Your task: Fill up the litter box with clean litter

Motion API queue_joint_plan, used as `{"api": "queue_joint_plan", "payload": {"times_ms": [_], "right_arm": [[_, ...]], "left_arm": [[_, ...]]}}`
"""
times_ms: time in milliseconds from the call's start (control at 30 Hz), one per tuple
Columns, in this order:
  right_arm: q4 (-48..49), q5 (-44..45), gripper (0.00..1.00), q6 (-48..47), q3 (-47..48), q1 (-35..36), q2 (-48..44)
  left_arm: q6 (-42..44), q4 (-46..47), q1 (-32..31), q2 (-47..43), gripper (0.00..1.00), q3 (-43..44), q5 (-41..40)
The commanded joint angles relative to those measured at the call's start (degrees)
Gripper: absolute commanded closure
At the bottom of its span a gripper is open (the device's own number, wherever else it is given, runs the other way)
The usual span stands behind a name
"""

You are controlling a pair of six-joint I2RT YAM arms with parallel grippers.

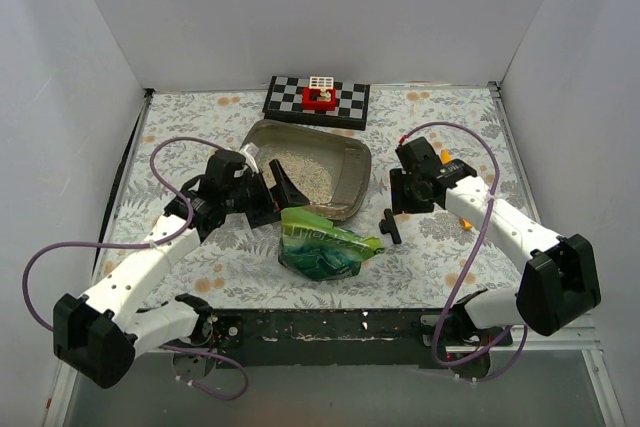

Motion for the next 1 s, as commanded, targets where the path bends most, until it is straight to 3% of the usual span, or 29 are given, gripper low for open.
{"api": "queue_joint_plan", "payload": {"times_ms": [0,100,400,567,767,967], "right_arm": [[1.59,-0.29,0.46,1.43,-1.47,-0.25,-1.24],[1.07,-0.11,0.47,1.52,-2.09,-0.25,-2.74],[-0.43,-0.03,0.47,2.13,-4.29,-0.25,-8.71],[-1.04,-0.46,0.47,2.48,-4.12,-0.16,-11.79],[-2.09,-1.17,0.48,-0.23,-2.63,-0.16,-14.87],[1.75,-8.26,0.48,-9.72,0.81,-0.16,-19.87]], "left_arm": [[-0.12,4.58,2.69,-2.58,0.02,-2.22,7.52],[-1.17,8.44,4.71,-3.11,0.03,-4.5,12.27],[-5.31,18.29,6.74,-1.45,0.26,-7.67,23.17],[-8.03,23.22,6.82,0.14,0.55,-8.12,26.7],[-5.76,25.51,6.82,1.46,1.0,-6.09,28.81],[-0.4,30.86,7.26,-2.22,1.0,-7.23,27.76]]}}
